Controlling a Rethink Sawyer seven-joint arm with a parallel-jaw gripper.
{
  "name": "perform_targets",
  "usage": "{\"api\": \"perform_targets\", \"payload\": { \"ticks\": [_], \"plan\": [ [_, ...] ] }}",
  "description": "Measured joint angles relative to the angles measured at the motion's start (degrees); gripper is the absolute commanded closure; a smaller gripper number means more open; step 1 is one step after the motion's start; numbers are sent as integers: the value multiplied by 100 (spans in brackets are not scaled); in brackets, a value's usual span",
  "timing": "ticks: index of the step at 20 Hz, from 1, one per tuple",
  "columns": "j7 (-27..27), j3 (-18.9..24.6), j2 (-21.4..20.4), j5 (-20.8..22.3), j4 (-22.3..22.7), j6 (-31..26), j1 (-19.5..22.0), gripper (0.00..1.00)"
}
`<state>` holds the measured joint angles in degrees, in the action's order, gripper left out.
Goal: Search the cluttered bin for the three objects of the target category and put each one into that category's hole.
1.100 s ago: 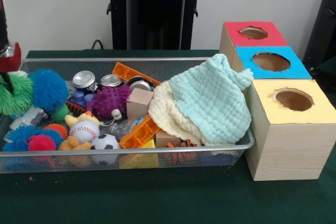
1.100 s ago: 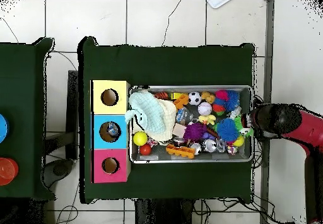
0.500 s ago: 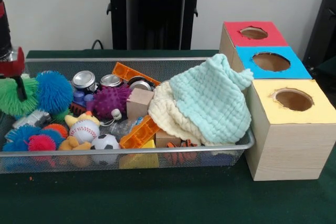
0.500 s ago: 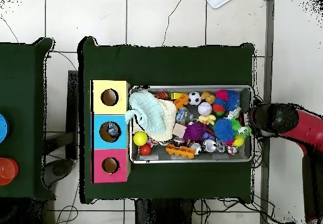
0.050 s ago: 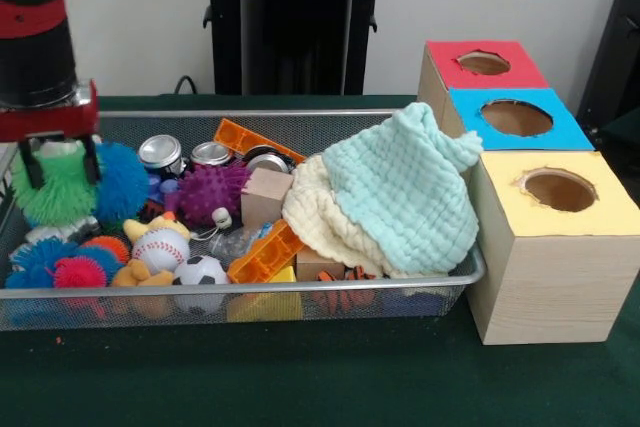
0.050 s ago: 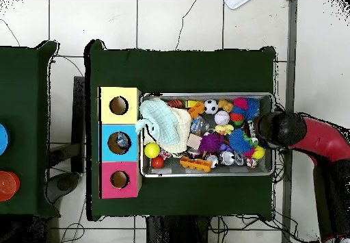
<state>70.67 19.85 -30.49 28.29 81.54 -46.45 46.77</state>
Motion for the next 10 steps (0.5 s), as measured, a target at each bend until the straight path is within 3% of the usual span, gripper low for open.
{"api": "perform_targets", "payload": {
  "ticks": [6,10],
  "plan": [
    [44,-79,-594,-268,545,57,-732,0],
    [135,-83,-778,-368,809,472,-1142,0]
  ]
}}
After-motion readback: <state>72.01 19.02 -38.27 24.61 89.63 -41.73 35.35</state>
